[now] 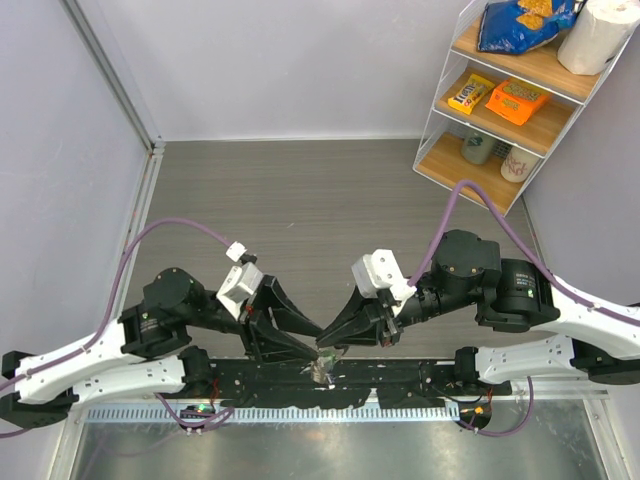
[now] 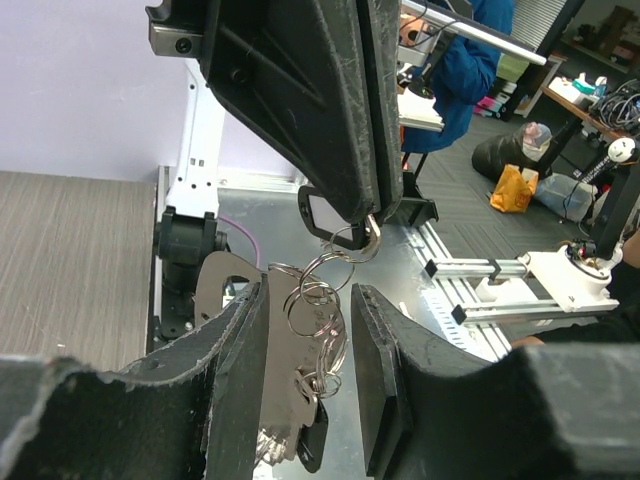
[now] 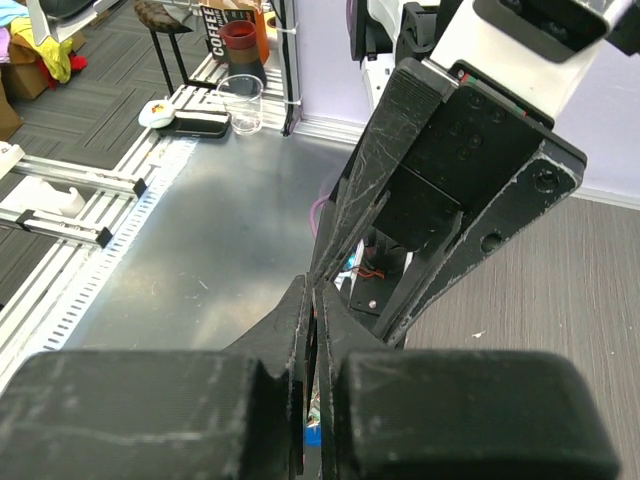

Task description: Put the keys on the keyring

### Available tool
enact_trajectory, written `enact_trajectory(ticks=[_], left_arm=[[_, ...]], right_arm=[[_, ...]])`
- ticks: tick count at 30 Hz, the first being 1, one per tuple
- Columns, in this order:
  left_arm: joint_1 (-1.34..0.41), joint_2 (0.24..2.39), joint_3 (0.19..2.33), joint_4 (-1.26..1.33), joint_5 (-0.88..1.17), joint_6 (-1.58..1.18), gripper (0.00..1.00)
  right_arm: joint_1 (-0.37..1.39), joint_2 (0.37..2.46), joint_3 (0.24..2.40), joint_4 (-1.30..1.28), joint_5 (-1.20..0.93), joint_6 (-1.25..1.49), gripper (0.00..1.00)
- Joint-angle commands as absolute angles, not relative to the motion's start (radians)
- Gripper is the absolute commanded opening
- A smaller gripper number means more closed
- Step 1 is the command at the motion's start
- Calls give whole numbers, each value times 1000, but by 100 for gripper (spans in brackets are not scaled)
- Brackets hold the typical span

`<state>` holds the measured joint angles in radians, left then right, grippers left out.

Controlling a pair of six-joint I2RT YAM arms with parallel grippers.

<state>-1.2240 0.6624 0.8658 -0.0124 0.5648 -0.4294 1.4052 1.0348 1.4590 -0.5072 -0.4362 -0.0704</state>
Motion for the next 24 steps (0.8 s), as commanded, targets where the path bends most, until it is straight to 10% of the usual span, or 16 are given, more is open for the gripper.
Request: enact_trajectory(ticks=[1, 24], left_arm=[[-1227, 673, 919, 3, 592, -411, 43], [-1226, 690, 916, 58, 703, -407, 44]], right_arm=[[1407, 1032, 1499, -456, -465, -78, 5], [1407, 1048, 1508, -463, -502, -86, 5]])
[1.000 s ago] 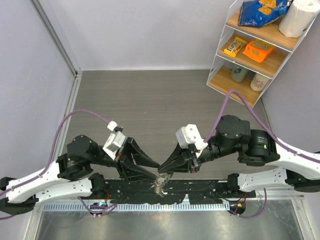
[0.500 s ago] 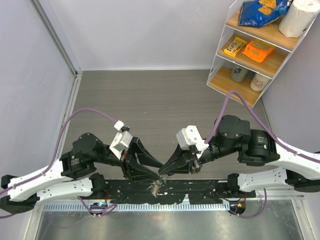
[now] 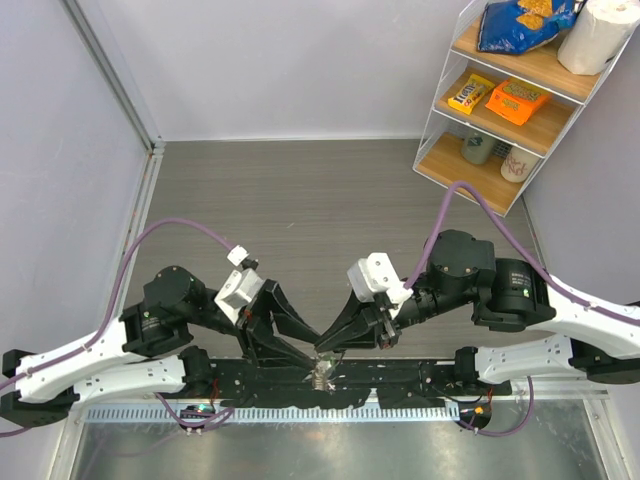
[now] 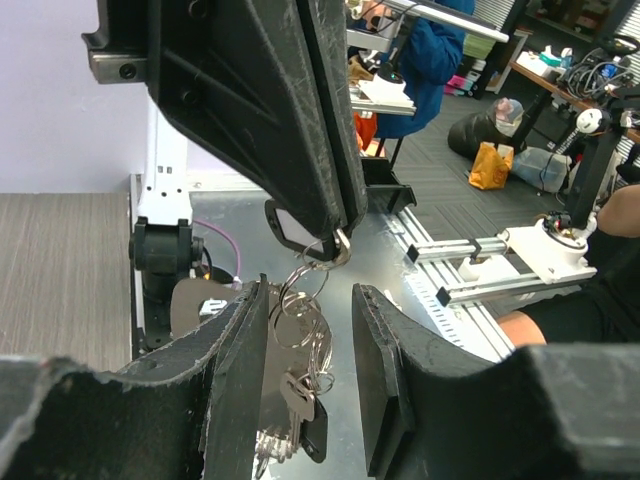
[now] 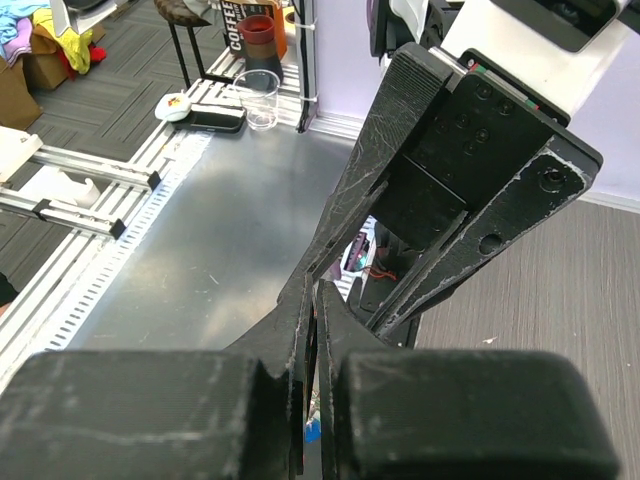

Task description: Put the keys on the keyring

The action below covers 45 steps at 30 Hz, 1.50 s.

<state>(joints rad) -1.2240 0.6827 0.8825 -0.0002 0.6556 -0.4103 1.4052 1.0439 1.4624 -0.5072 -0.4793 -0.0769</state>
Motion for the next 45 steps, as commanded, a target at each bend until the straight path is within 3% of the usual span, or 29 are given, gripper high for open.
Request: enact_trajectory(ticks=[1, 9, 12, 18, 22, 27, 45], left_arm=[[-1227, 690, 917, 61, 704, -407, 44], [-1227, 700, 920, 71, 719, -411, 43], [-1226, 703, 919, 72, 727, -413, 38], [-1227, 704, 916, 71, 735, -411, 16], [-1226, 698, 914, 60, 730, -407, 13], [-1226, 693, 913, 60, 730, -407, 0], [-1227, 604, 876, 60, 563, -362, 0]], right_arm=[[1407, 1051, 1509, -463, -505, -84, 5], [1407, 1054, 1513, -463, -509, -84, 5], [1407, 1055, 1514, -463, -508, -86, 5], [1407, 1057, 1516, -463, -506, -87, 5], [1407, 1054, 1519, -463, -502, -86, 6], [1407, 1051, 1520, -463, -497, -83, 5], [1407, 923, 1367, -385, -459, -41, 5]])
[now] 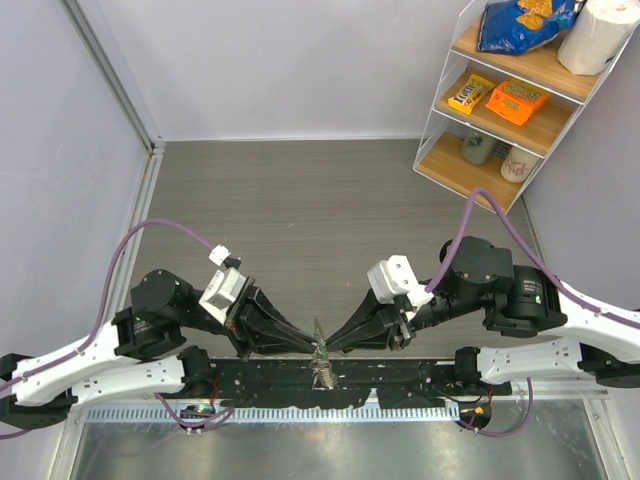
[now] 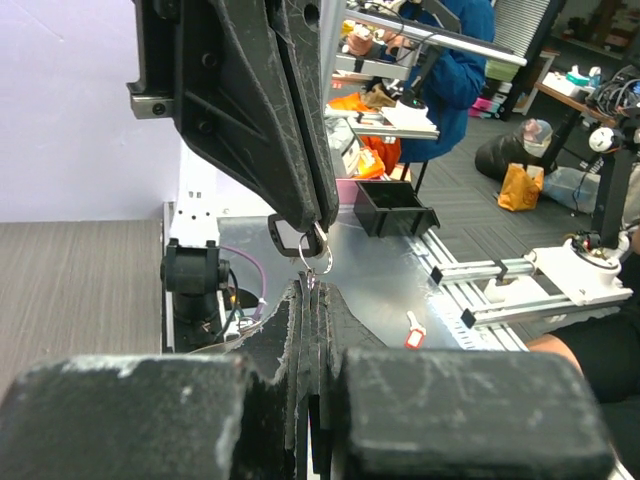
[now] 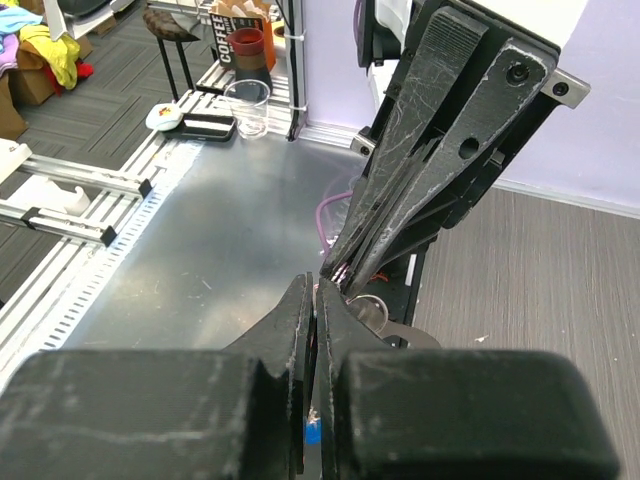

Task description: Put the keys on the keyring

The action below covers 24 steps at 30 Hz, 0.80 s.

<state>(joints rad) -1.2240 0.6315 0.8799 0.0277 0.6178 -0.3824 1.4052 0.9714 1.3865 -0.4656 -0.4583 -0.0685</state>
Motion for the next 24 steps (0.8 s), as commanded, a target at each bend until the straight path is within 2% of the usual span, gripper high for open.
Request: enact_trajectory(ticks=[1, 24], left_arm=[[-1227, 601, 874, 61, 551, -362, 0], [-1227, 537, 839, 120, 445, -362, 0]], right_arm=[[1407, 919, 1355, -380, -457, -38, 5], [1407, 876, 1184, -230, -405, -3, 5]])
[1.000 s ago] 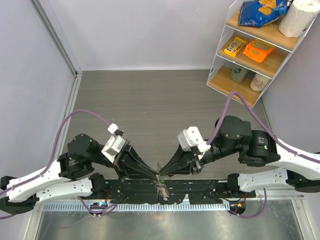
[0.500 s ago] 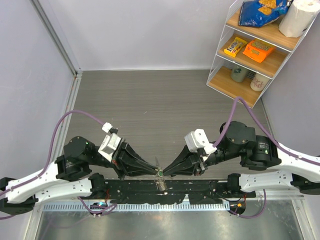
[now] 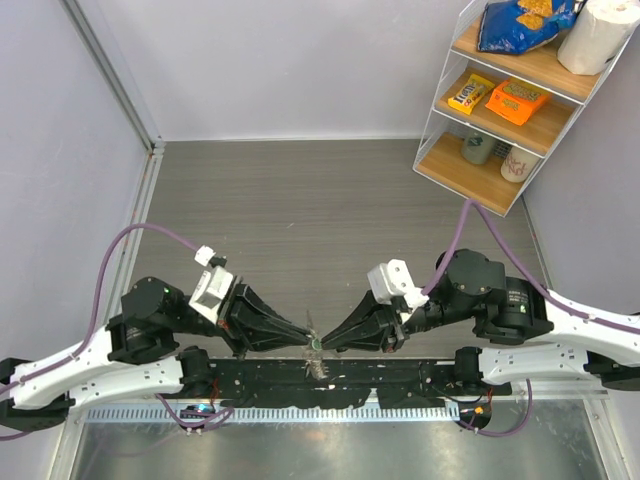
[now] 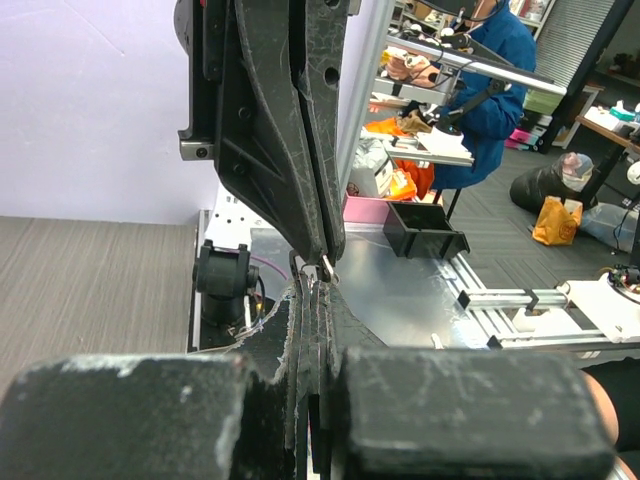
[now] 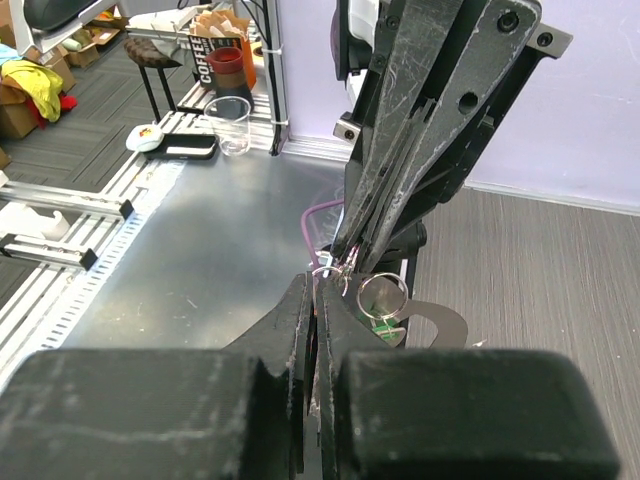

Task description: Put the keys on the keyring

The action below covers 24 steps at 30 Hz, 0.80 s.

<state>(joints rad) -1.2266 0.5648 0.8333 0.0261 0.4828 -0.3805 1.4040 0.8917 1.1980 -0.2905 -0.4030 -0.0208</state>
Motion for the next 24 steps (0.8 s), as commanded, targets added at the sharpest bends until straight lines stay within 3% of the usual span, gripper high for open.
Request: enact_trajectory(ticks=[1, 24], left_arm=[[-1227, 534, 838, 118, 439, -361, 0], [-1227, 538, 833, 110, 462, -364, 0]], right_arm=[[1407, 877, 1178, -221, -406, 21, 5], [1407, 890, 1250, -245, -357, 11, 5]])
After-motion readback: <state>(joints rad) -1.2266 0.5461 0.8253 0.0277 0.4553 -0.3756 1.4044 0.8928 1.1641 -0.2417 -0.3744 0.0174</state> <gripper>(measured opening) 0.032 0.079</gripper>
